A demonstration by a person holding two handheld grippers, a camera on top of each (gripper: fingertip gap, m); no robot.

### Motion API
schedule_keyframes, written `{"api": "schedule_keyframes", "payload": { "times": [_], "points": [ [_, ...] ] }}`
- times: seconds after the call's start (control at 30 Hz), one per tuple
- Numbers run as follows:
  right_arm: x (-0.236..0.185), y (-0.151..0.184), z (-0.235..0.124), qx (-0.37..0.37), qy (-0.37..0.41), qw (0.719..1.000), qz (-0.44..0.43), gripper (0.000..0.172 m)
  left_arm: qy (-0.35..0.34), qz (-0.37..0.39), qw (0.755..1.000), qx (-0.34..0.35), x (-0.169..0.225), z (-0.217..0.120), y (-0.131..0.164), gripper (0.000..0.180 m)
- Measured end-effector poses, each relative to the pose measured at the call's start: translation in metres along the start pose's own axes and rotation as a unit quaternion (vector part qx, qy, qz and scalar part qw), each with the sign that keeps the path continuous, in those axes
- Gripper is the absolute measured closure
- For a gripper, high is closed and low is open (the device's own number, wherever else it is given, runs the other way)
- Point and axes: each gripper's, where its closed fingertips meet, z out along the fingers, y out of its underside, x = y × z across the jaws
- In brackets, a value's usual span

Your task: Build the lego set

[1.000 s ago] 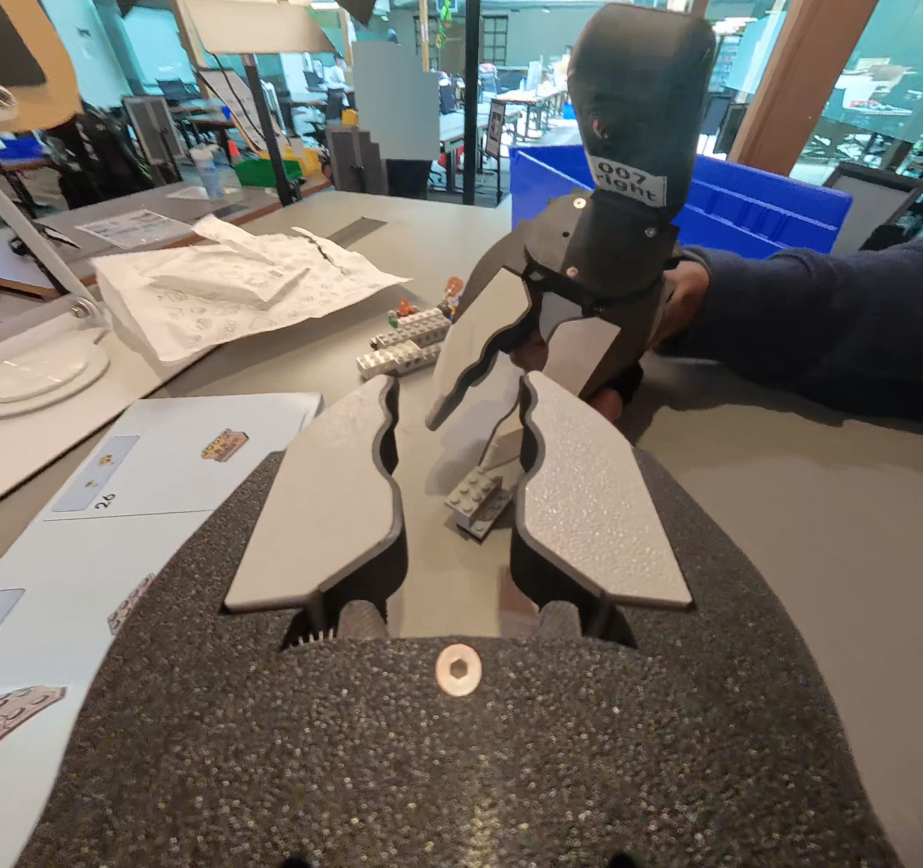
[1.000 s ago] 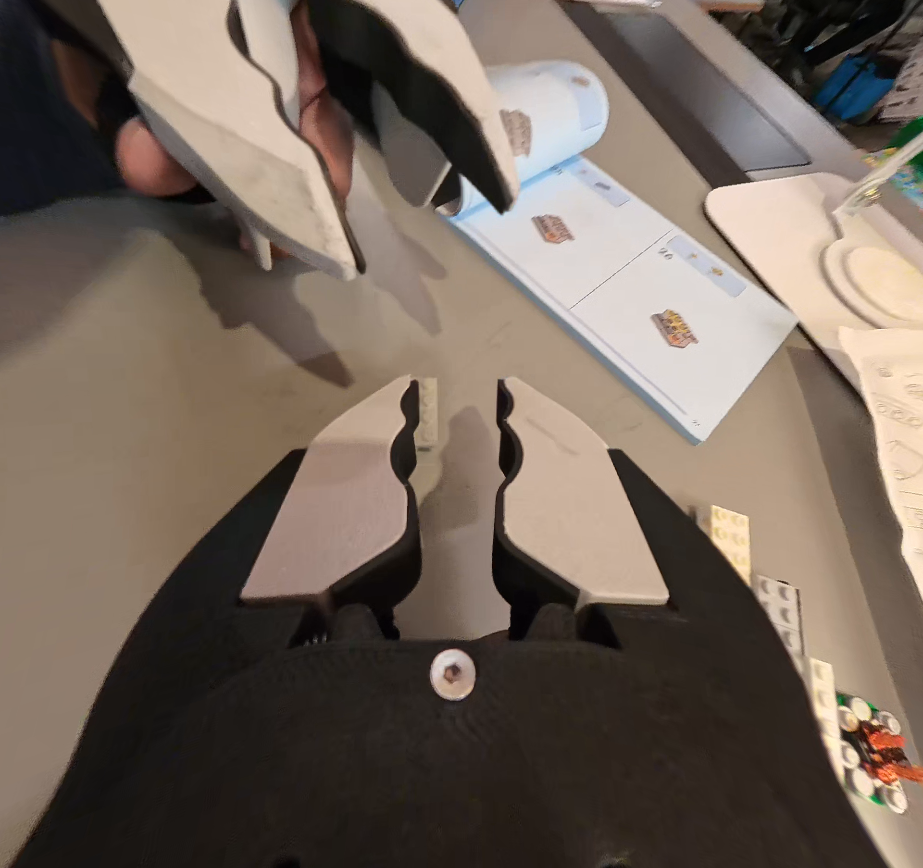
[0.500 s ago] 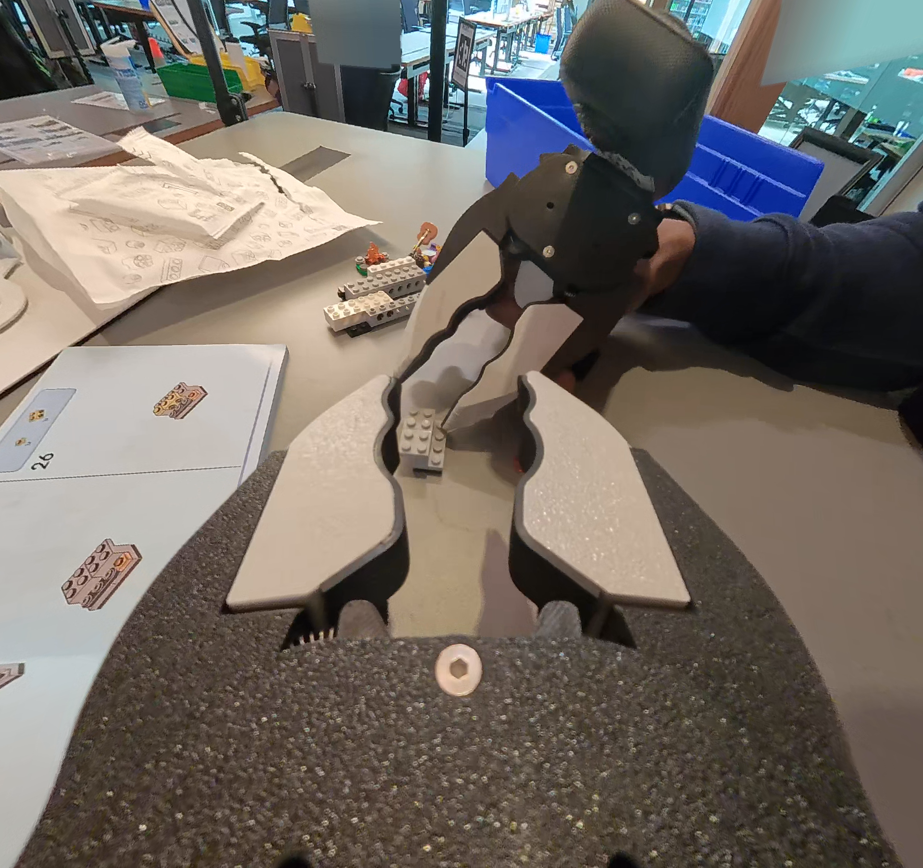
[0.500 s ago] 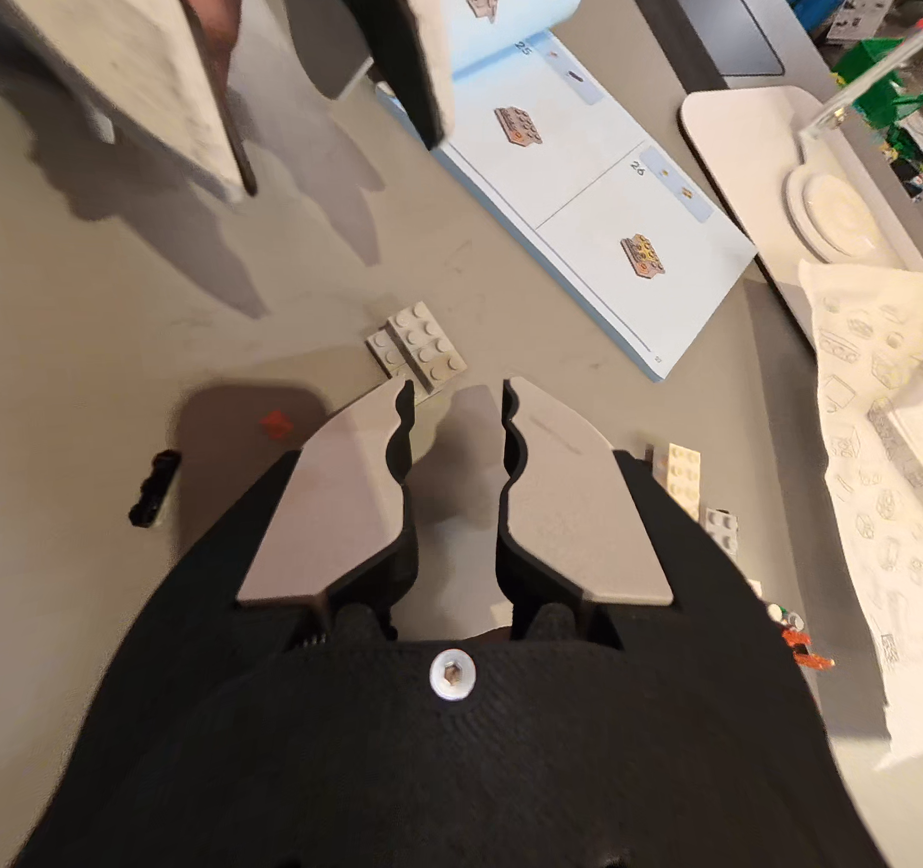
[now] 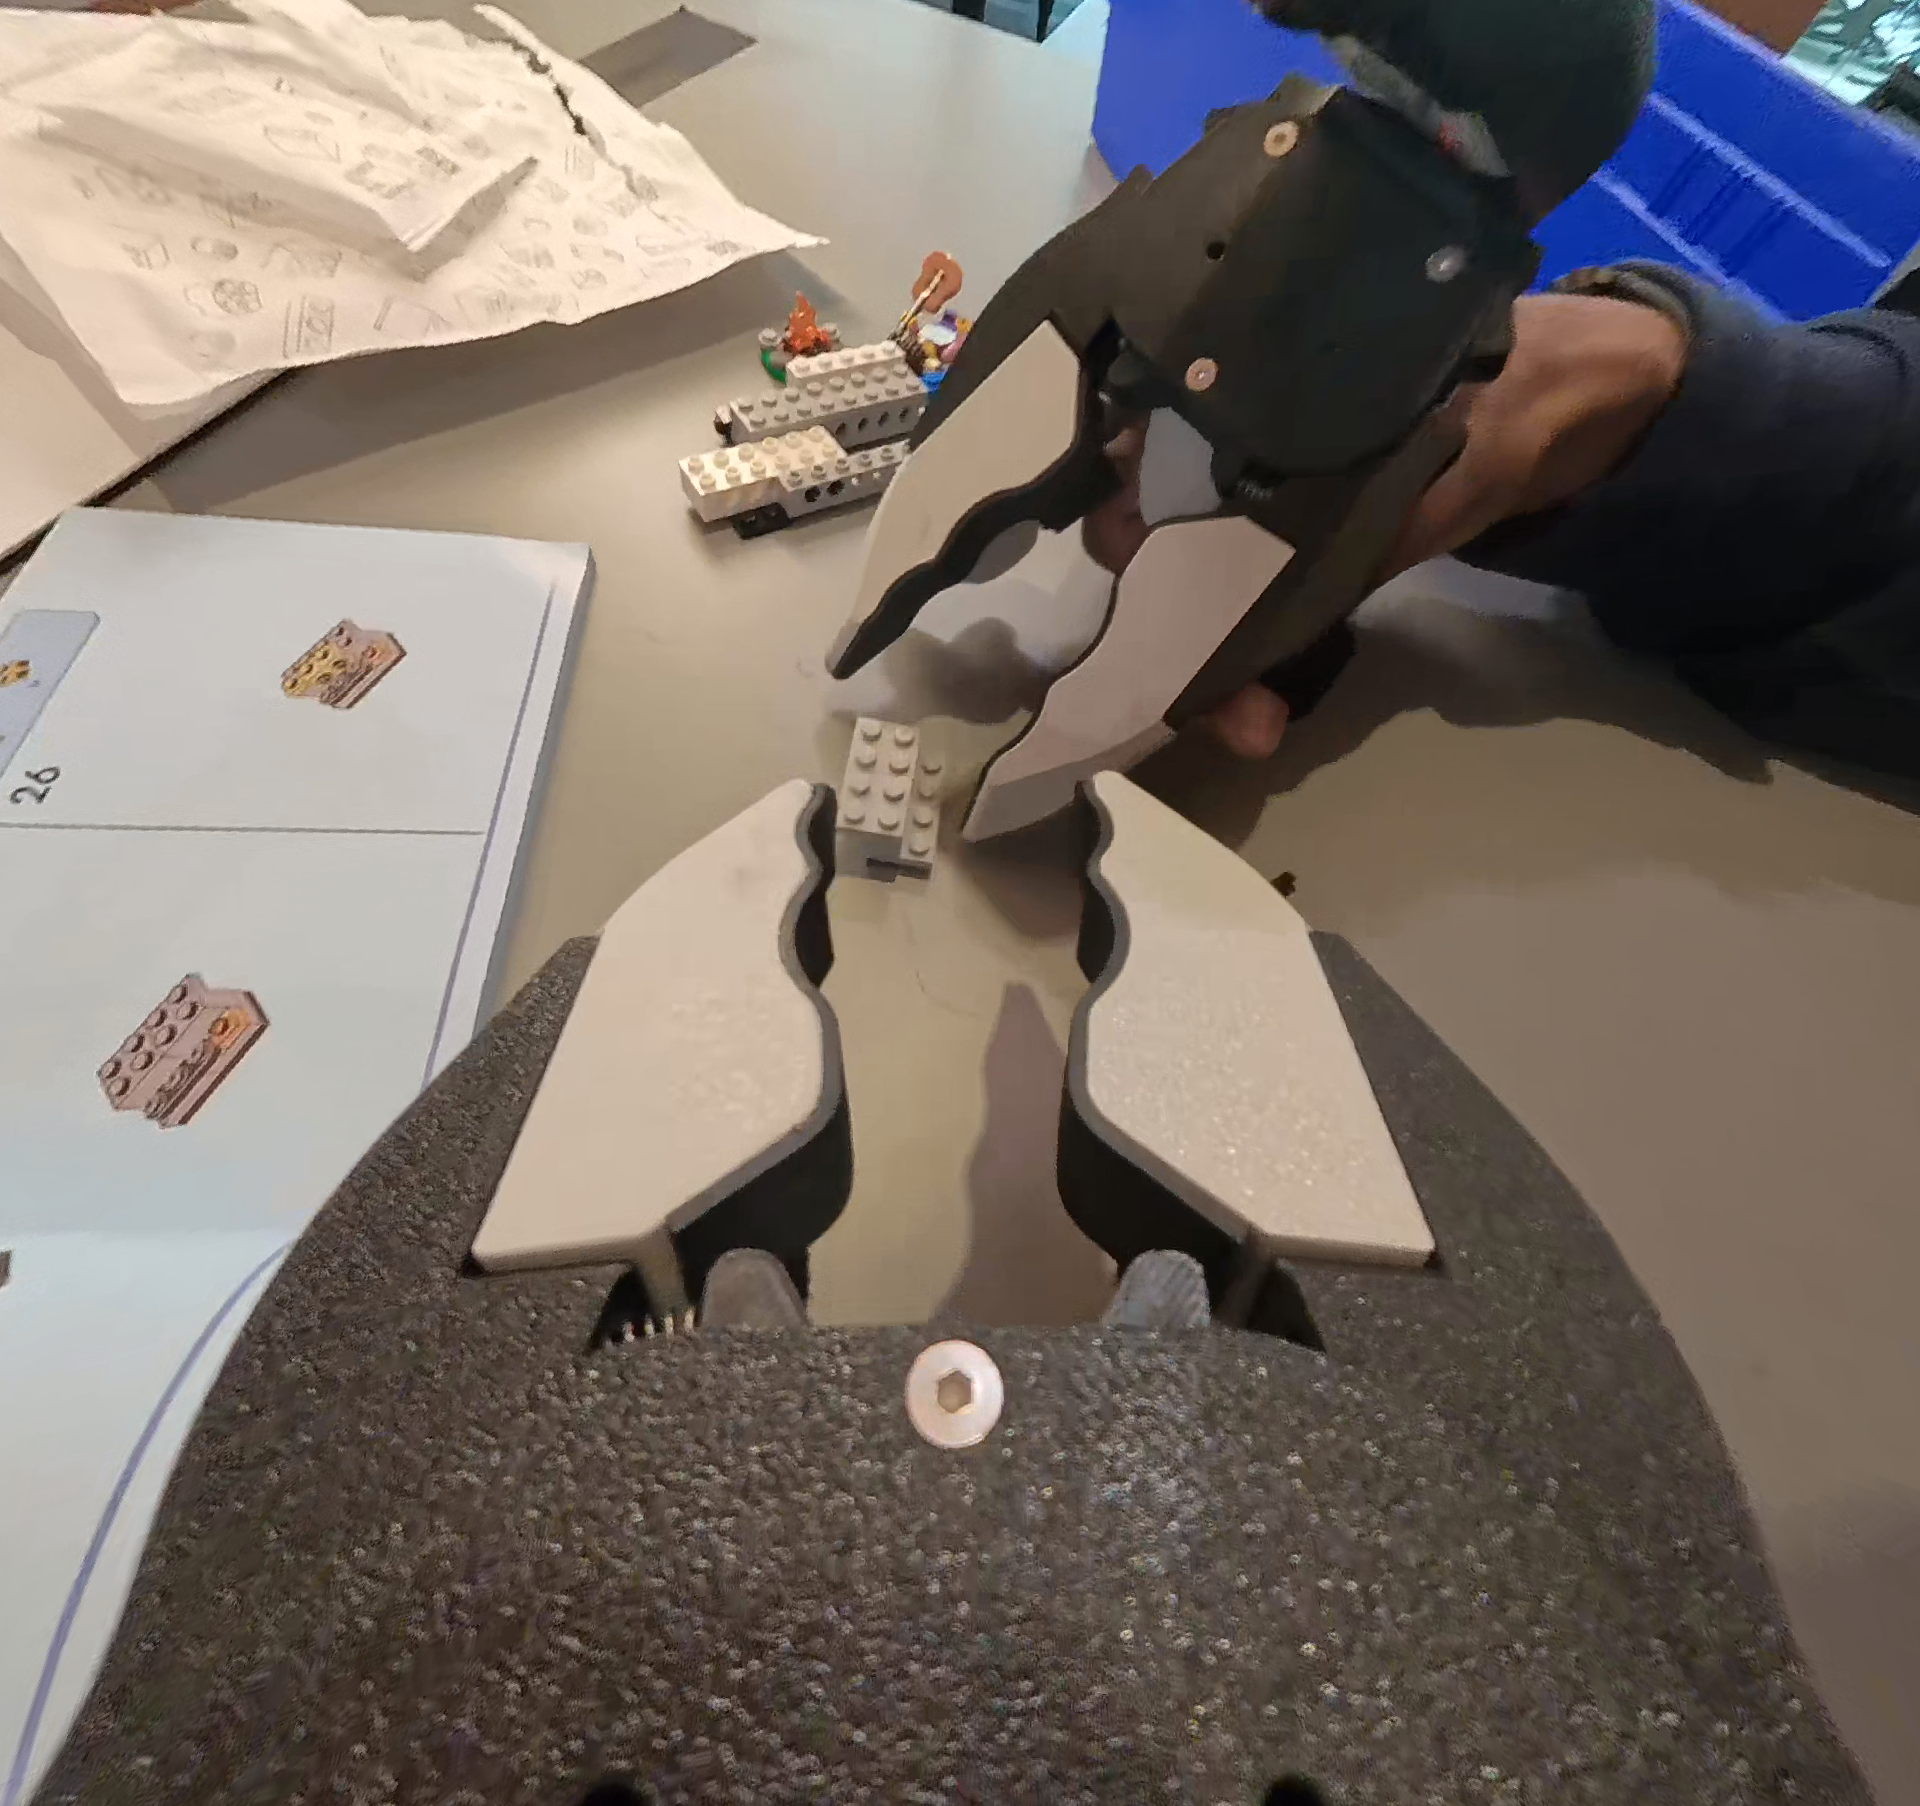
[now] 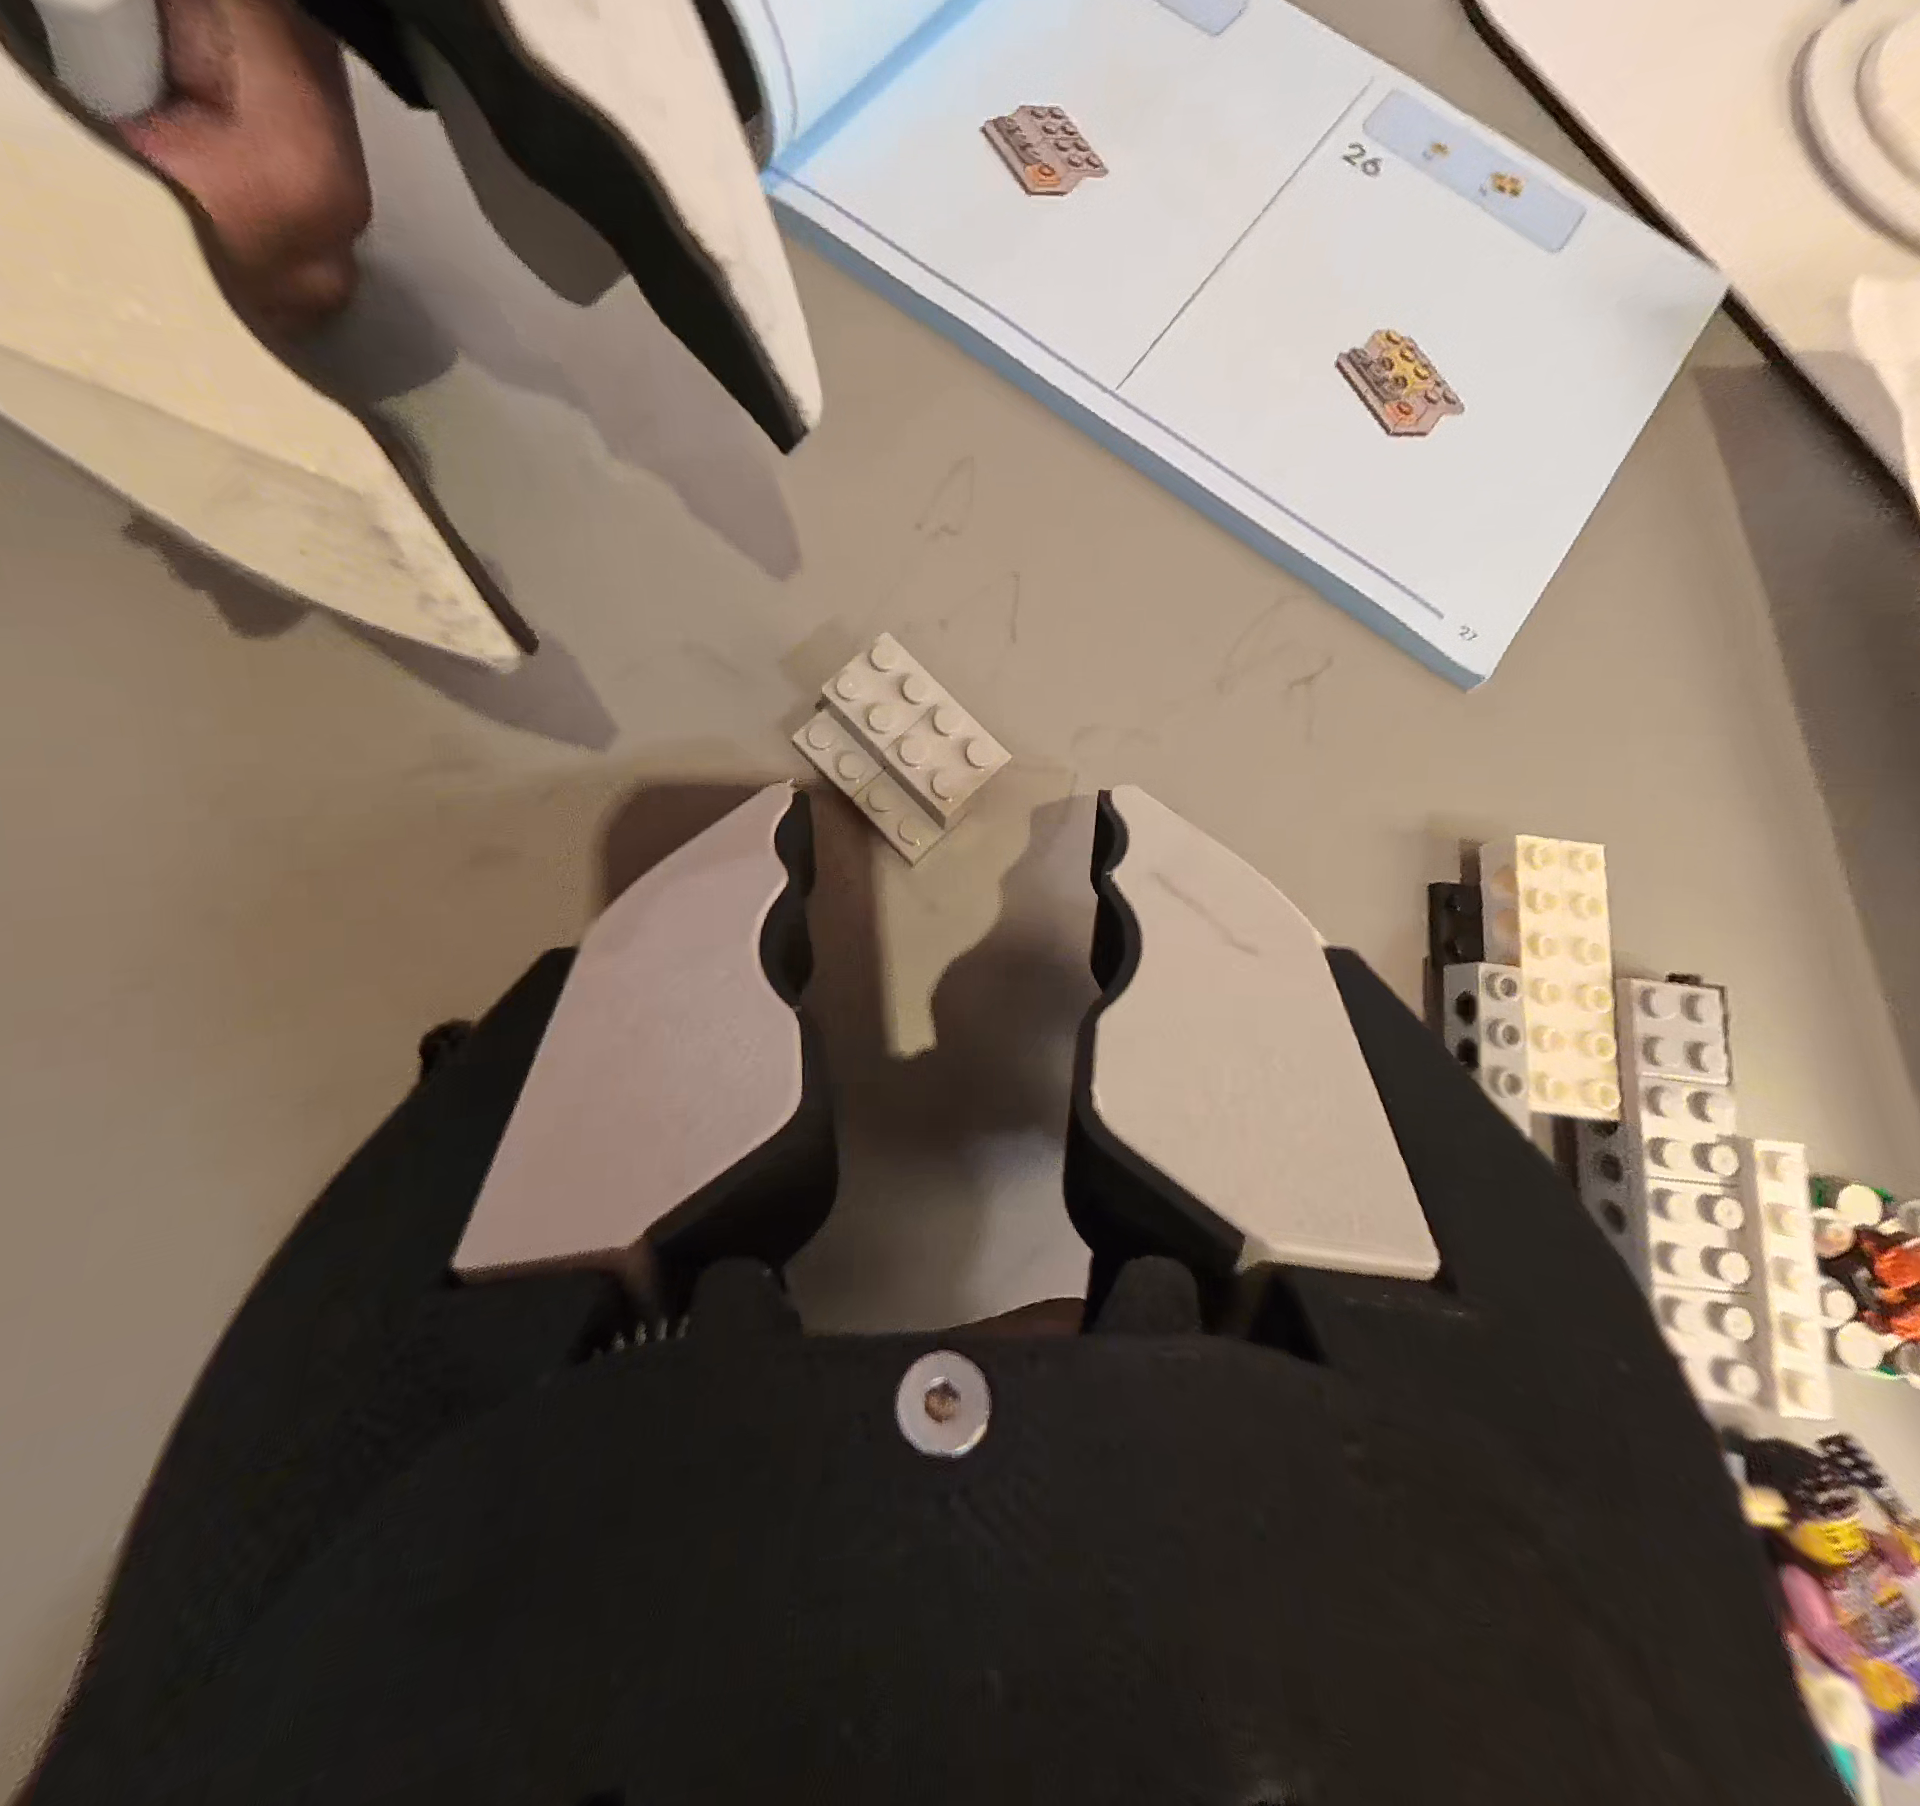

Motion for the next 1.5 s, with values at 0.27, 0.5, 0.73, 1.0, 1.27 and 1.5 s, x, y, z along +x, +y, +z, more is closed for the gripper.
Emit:
{"api": "schedule_keyframes", "payload": {
  "times": [0.27, 0.5, 0.73, 1.0, 1.27, 1.5],
  "points": [
    [-0.012, 0.005, 0.004, -0.066, 0.056, 0.990, 0.107, 0.110, -0.023, -0.009, 1.000, -0.009, -0.008, -0.005, 0.002, 0.137],
    [-0.011, -0.003, 0.010, -0.047, 0.091, 0.989, 0.102, 0.126, -0.023, -0.031, 0.999, -0.013, -0.012, -0.003, 0.006, 0.138],
    [-0.019, -0.016, 0.008, 0.010, 0.012, 0.999, 0.028, 0.133, -0.008, -0.088, 0.996, -0.001, -0.016, -0.005, 0.004, 0.141],
    [-0.038, -0.046, -0.040, 0.135, -0.134, 0.982, -0.001, 0.133, 0.089, -0.110, 0.988, 0.067, 0.005, -0.013, -0.014, 0.139],
    [-0.069, -0.051, -0.073, 0.181, -0.249, 0.950, -0.043, 0.133, 0.242, -0.060, 0.965, 0.080, 0.059, -0.017, -0.018, 0.137],
    [-0.082, -0.051, -0.078, 0.190, -0.278, 0.940, -0.062, 0.133, 0.268, -0.056, 0.957, 0.093, 0.067, -0.021, -0.020, 0.138]
  ]
}}
